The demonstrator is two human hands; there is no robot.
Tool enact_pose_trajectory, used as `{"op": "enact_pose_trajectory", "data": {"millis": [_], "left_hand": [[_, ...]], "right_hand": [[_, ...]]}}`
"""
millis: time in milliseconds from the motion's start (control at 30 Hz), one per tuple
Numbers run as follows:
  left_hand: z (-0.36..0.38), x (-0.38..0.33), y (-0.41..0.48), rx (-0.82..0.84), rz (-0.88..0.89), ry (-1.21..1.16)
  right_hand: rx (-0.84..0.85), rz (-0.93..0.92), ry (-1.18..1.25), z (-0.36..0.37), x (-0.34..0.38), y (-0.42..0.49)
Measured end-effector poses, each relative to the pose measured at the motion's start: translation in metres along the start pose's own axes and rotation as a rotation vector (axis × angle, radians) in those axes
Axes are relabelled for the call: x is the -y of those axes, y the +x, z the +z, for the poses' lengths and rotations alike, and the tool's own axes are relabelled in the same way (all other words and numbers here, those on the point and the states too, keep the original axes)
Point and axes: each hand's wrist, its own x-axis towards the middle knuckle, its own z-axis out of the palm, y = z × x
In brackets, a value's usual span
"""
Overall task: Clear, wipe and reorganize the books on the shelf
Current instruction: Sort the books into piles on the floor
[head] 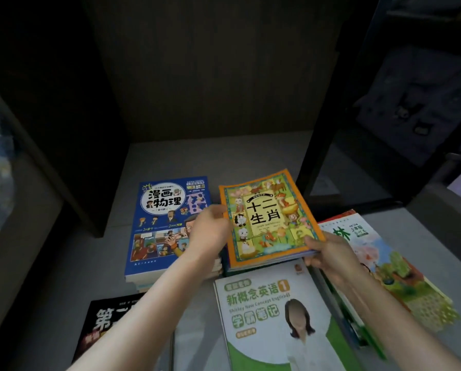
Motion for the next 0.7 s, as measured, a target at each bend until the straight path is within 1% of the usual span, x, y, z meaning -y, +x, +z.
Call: {"op": "enact_pose_trajectory", "data": {"millis": [67,100,167,200,233,300,333,367,400,433,467,500,567,600,700], "left_hand": [[-0.008,0.002,0.004,-0.114,0.045,-0.029],[-0.012,0.005,0.007,-0.173,0.056,-0.043],[-0.019,0.012,0.011,-0.247,0.07,-0.05],[-0.021,0.016,0.011,-0.253,0.071,-0.046],[-0.022,0.021,0.01,-0.247,0.075,-0.028],[-0.022,0.032,0.002,-0.221,0.094,0.023],[-0.023,0.038,-0.002,-0.21,0.109,0.046],[-0.025,0.044,-0.006,-0.205,0.121,0.074],[-0.028,0.049,-0.007,-0.206,0.135,0.097],[-0.031,0.054,-0.01,-0.204,0.14,0.112],[-0.036,0.057,-0.013,-0.203,0.146,0.126],[-0.041,0.059,-0.016,-0.207,0.152,0.153],[-0.047,0.071,-0.037,-0.199,0.156,0.297],[-0.05,0.081,-0.052,-0.157,0.151,0.409],[-0.061,0.118,-0.1,0.091,0.09,0.73]], "right_hand": [[-0.078,-0.07,-0.133,0.01,0.003,0.015],[-0.092,-0.054,-0.172,0.014,0.003,0.023],[-0.079,0.045,-0.225,0.02,-0.003,0.038],[-0.073,0.081,-0.304,0.023,-0.008,0.044],[-0.075,0.078,-0.465,0.025,-0.014,0.049],[-0.118,-0.029,-0.929,0.028,-0.024,0.052],[-0.153,-0.103,-1.13,0.03,-0.026,0.049],[-0.195,-0.19,-1.275,0.03,-0.028,0.044],[-0.241,-0.294,-1.363,0.029,-0.028,0.04],[-0.281,-0.377,-1.389,0.027,-0.028,0.03],[-0.294,-0.444,-1.354,0.026,-0.026,0.017],[-0.257,-0.461,-1.303,0.026,-0.022,0.004],[-0.067,-0.381,-1.182,0.023,-0.022,-0.037],[0.059,-0.322,-1.141,0.022,-0.027,-0.063],[0.414,-0.117,-1.146,0.018,-0.056,-0.137]]}}
